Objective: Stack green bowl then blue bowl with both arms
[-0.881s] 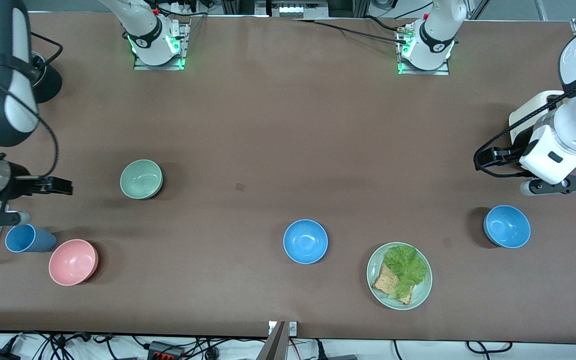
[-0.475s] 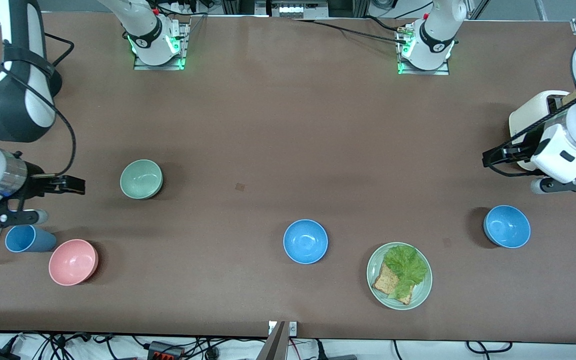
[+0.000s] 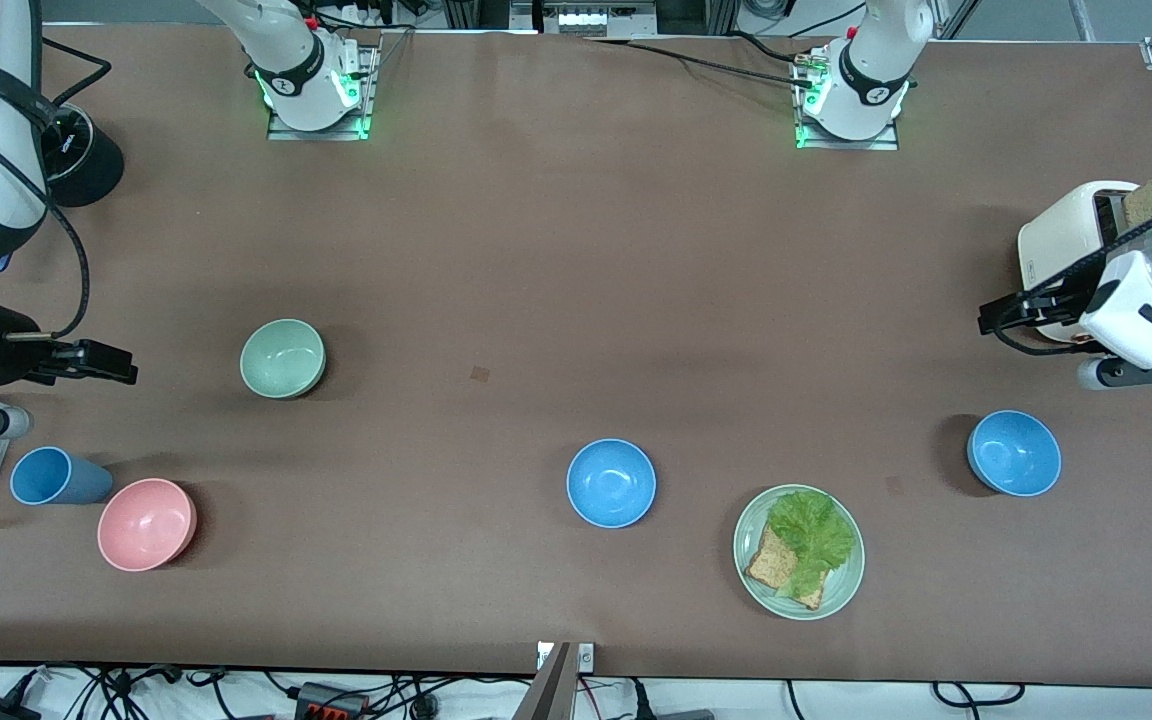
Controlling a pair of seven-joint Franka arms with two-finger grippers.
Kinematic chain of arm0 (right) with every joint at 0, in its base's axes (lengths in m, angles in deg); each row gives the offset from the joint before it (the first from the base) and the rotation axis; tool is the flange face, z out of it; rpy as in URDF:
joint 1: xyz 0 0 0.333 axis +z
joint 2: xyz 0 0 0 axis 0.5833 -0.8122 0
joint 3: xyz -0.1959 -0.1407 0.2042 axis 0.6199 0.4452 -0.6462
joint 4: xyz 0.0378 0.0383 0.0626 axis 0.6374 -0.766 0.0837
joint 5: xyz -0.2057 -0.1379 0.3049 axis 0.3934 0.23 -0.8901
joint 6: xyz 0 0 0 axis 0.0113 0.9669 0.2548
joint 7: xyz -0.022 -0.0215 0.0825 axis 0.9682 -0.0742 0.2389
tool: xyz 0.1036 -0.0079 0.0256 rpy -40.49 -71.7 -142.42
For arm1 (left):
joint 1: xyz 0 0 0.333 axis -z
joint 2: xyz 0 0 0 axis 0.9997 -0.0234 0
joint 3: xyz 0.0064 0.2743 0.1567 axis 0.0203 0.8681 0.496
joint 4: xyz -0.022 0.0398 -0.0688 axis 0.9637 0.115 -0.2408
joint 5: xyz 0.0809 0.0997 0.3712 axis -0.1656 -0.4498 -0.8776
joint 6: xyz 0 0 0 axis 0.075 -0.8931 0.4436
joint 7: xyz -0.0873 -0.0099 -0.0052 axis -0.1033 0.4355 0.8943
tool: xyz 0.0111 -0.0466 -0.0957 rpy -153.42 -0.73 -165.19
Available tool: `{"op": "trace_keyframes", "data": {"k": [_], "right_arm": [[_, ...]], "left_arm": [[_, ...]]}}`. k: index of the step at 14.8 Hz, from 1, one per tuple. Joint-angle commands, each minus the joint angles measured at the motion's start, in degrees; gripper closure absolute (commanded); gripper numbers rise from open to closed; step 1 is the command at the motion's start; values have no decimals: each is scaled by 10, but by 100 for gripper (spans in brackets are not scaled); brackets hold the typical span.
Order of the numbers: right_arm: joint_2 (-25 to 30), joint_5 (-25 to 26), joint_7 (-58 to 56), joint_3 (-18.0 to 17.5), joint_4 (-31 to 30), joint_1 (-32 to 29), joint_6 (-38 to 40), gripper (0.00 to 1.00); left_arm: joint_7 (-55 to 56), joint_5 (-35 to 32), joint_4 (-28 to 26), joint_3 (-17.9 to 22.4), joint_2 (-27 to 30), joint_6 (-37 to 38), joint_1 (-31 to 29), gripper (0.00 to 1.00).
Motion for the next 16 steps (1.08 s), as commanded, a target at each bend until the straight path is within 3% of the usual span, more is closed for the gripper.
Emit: {"op": "trace_keyframes", "data": {"k": [1, 5, 8, 13, 16], "right_arm": [[-4, -10, 4, -5, -3, -9, -4, 0], [-4, -22, 4, -5, -5, -9, -5, 0], [-1, -36, 3, -4, -21, -7, -15, 0], [26, -29, 3, -4, -55, -2, -16, 0], [49, -29, 3, -4, -85, -2, -19, 0]], "left_arm": [[-21, 1, -5, 2, -33, -32, -11, 0], [-100, 0, -5, 5, -101, -115, -65, 0], [-242, -1, -3, 6, -158, -188, -109, 0], [-274, -39, 9, 19, -212, -271, -133, 0], [-291, -83, 9, 19, -235, -284, -132, 0]]}}
